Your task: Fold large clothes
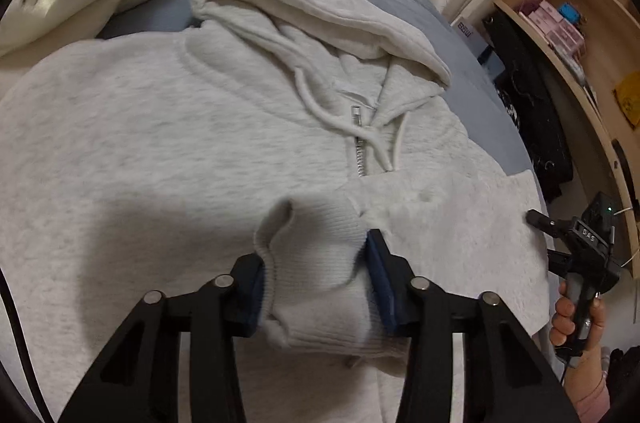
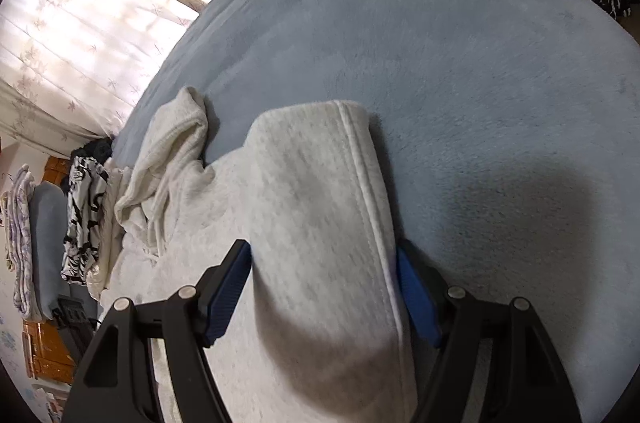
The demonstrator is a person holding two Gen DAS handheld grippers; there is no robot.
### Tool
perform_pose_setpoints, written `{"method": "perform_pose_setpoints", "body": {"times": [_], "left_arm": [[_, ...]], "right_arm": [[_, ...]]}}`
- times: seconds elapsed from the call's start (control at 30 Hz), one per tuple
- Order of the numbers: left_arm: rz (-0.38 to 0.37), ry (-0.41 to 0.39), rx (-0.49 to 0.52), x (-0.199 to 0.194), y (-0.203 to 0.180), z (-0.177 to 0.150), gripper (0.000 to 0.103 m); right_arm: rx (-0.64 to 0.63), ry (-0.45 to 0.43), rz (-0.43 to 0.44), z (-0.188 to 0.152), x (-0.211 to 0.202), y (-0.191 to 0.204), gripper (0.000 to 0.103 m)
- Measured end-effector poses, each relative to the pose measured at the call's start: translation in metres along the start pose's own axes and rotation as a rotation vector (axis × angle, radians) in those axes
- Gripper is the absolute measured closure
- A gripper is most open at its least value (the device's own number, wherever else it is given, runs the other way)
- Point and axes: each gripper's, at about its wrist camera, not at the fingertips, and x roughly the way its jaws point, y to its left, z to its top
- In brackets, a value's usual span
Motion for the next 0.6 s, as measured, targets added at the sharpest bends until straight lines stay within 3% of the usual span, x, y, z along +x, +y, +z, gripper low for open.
{"method": "perform_pose_setpoints", "body": {"times": [0.03, 0.07, 0.1, 0.13, 0.23, 0.33, 0.4, 0.5, 0.6], "left_arm": [[0.025, -0.013, 0.026, -0.002, -0.006, 0.002, 0.075], [0.063, -0.044, 0.064, -0.01, -0.014, 0.003, 0.077], [0.089, -0.075, 0.081, -0.017, -0.018, 0.003, 0.081], [0.119, -0.117, 0.105, -0.026, -0.022, 0.002, 0.084], [0.217, -0.195, 0.176, -0.041, -0.025, -0.009, 0.086], [0.29, -0.138, 0.204, -0.025, -0.015, -0.021, 0.086], [0.282, -0.135, 0.186, -0.021, -0.007, -0.026, 0.086], [0.266, -0.141, 0.17, -0.025, -0.004, -0.025, 0.085], [0.25, -0.144, 0.162, -0.028, -0.003, -0.023, 0.085]], "right_arm": [[-0.008, 0.004, -0.006, 0.0, 0.001, 0.0, 0.035], [-0.032, 0.004, -0.02, 0.0, 0.001, 0.003, 0.051], [-0.058, 0.007, -0.036, 0.0, 0.001, 0.007, 0.074], [-0.093, -0.002, -0.05, -0.001, -0.002, 0.013, 0.083], [-0.225, -0.118, -0.131, -0.013, -0.019, 0.031, 0.083], [-0.314, -0.044, -0.235, -0.025, 0.002, 0.036, 0.074], [-0.253, -0.024, -0.162, -0.02, -0.001, 0.026, 0.063], [-0.045, -0.026, 0.104, -0.006, -0.018, -0.003, 0.049], [0.034, -0.069, 0.166, 0.01, -0.028, -0.019, 0.048]]}}
